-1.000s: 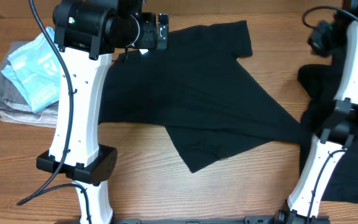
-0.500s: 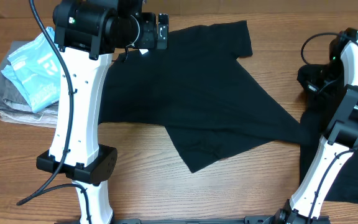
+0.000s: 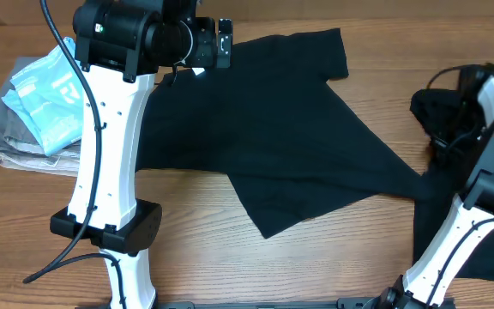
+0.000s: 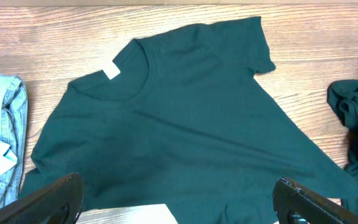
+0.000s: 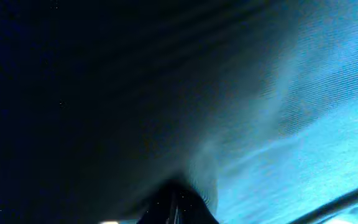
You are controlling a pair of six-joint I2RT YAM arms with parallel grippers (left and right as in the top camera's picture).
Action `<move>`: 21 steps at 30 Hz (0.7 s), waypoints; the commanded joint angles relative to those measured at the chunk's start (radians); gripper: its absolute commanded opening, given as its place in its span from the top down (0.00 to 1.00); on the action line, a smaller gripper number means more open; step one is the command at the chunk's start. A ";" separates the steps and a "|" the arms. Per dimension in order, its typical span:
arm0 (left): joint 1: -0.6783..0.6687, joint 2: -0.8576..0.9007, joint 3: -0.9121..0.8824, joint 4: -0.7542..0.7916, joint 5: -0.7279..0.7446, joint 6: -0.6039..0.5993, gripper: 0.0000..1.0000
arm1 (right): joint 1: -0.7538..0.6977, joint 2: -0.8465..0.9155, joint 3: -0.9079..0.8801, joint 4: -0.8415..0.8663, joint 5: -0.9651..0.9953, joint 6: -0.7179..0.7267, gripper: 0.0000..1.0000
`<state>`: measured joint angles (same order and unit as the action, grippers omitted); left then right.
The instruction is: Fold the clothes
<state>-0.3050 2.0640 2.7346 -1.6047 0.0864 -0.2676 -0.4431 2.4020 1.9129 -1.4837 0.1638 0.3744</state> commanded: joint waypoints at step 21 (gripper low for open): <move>0.003 -0.016 0.003 0.001 -0.001 -0.006 0.00 | -0.142 0.087 0.638 -0.212 -0.428 -0.167 0.90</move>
<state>-0.3050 2.0640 2.7346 -1.6047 0.0864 -0.2676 -0.6216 2.4981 2.4817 -1.6566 -0.1223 0.2489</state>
